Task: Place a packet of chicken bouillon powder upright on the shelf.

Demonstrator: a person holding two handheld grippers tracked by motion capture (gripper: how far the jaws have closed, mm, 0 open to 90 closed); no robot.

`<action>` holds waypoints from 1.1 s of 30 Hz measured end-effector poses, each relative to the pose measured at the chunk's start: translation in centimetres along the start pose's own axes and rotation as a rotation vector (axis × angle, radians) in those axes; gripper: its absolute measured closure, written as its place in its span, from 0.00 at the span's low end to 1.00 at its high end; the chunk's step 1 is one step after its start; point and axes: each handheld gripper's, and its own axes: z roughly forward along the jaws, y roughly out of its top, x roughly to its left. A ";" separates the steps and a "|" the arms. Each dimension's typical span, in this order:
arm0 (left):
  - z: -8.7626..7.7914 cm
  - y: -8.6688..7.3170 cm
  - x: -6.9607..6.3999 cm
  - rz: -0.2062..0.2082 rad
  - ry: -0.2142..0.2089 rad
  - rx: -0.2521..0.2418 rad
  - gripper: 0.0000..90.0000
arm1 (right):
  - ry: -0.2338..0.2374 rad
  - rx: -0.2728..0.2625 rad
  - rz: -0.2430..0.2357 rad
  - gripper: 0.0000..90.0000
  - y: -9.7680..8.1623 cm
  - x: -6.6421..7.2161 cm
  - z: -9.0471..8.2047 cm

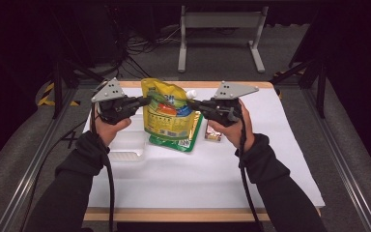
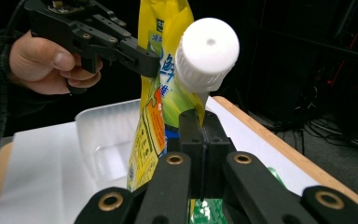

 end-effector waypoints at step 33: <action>-2.3 -4.9 10.5 -0.150 0.300 -0.046 1.00 | -0.060 -0.018 -0.023 1.00 1.8 -1.7 16.0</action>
